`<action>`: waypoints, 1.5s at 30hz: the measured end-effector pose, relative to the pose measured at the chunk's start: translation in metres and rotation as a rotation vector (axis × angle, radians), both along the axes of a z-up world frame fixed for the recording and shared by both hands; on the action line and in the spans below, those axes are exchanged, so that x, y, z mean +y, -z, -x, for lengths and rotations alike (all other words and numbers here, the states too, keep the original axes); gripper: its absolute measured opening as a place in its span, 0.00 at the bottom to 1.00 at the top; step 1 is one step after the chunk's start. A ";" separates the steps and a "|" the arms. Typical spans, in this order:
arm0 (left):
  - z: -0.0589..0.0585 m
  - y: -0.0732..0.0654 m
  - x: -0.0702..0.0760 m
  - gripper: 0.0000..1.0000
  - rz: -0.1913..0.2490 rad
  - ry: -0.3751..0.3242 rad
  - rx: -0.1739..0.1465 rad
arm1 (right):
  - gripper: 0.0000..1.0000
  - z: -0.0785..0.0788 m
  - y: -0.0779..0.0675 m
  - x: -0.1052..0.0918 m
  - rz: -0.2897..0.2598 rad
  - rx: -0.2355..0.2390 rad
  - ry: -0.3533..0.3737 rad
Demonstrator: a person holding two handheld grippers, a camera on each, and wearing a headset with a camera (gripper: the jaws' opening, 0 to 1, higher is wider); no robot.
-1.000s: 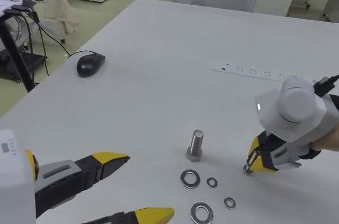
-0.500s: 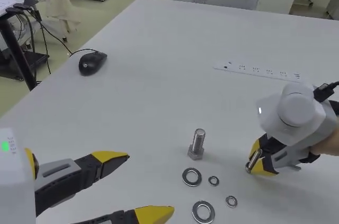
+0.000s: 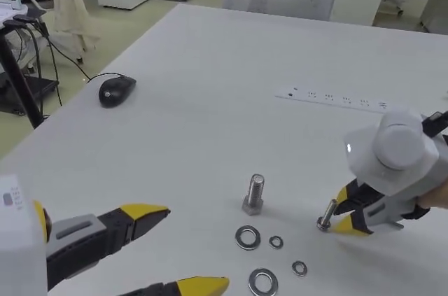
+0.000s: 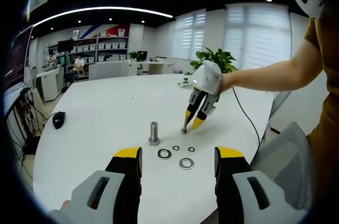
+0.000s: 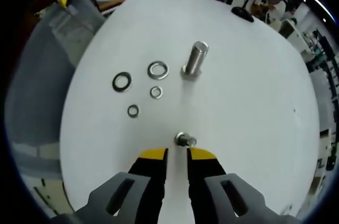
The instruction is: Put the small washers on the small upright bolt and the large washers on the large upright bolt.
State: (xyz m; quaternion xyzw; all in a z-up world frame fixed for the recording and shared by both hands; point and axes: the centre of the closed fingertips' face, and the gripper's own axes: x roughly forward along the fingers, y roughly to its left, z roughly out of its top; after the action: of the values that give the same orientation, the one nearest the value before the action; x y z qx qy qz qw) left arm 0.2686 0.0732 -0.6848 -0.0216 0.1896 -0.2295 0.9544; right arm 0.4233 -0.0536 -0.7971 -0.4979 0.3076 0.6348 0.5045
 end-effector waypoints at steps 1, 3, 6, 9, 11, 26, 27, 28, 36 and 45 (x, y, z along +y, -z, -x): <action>0.000 -0.001 -0.001 0.54 0.001 0.001 -0.003 | 0.15 0.001 -0.001 0.000 -0.001 0.000 0.001; 0.001 -0.002 -0.001 0.54 0.000 0.002 -0.006 | 0.15 0.004 -0.001 -0.002 0.000 0.001 0.002; 0.002 -0.007 -0.002 0.54 0.002 0.003 -0.020 | 0.15 0.010 -0.003 -0.002 -0.003 0.004 0.002; 0.002 -0.008 -0.002 0.54 -0.002 0.004 -0.023 | 0.15 0.016 -0.004 -0.001 -0.004 0.006 -0.005; 0.003 -0.009 -0.003 0.54 -0.006 0.006 -0.025 | 0.15 0.020 -0.005 0.000 -0.011 0.008 -0.010; 0.009 -0.015 -0.006 0.54 -0.006 0.010 -0.033 | 0.15 0.054 0.001 0.010 -0.021 0.057 -0.052; 0.009 -0.015 -0.006 0.54 -0.004 0.009 -0.035 | 0.15 0.056 0.003 0.011 -0.016 0.060 -0.056; 0.009 -0.016 -0.006 0.54 -0.005 0.008 -0.036 | 0.15 0.058 0.005 0.012 -0.016 0.062 -0.058; 0.011 -0.015 -0.005 0.54 0.000 0.002 -0.036 | 0.17 0.067 0.013 0.019 -0.010 0.083 -0.072; 0.013 -0.014 -0.002 0.54 0.006 -0.012 -0.037 | 0.18 0.070 0.022 0.027 -0.004 0.101 -0.074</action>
State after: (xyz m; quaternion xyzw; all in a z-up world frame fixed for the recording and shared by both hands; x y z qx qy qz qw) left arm 0.2558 0.0708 -0.6703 -0.0214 0.1712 -0.2247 0.9590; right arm 0.3529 -0.0270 -0.8189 -0.4753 0.3127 0.6778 0.4656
